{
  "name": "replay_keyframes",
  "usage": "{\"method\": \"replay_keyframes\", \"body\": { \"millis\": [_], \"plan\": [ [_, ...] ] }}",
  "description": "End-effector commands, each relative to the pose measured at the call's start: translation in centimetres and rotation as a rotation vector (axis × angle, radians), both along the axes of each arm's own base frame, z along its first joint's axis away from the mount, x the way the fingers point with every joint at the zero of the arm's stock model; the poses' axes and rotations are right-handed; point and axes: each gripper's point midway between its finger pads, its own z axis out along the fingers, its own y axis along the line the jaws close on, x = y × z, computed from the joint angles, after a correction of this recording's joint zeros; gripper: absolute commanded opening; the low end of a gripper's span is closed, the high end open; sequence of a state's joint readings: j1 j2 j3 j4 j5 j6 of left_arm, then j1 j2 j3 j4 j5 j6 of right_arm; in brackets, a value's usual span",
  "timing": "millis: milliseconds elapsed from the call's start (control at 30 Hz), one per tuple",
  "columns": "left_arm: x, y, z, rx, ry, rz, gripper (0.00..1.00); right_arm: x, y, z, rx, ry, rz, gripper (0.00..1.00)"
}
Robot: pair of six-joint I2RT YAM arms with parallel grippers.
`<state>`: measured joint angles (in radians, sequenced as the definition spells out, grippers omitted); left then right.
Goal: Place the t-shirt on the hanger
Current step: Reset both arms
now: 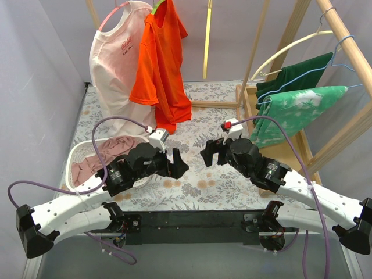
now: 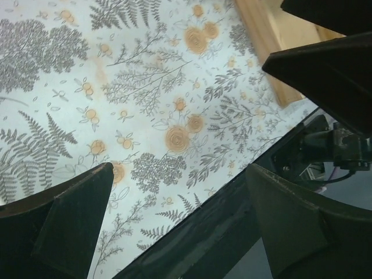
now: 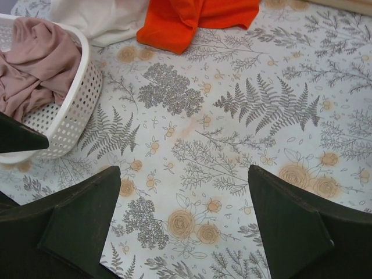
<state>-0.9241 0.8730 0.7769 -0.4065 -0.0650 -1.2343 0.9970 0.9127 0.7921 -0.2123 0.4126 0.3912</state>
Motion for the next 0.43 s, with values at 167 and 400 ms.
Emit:
{"method": "replay_keyframes", "body": {
  "millis": [167,400],
  "plan": [
    [1.9,2.7,1.9,-0.103,-0.006,0.289,0.98,-0.5,-0.3,-0.3,0.100,0.050,-0.051,0.98],
    [2.7,3.8,3.4,-0.136,-0.026,0.370,0.98,-1.0,-0.2,-1.5,0.082,0.083,-0.033,0.98]
  ]
}}
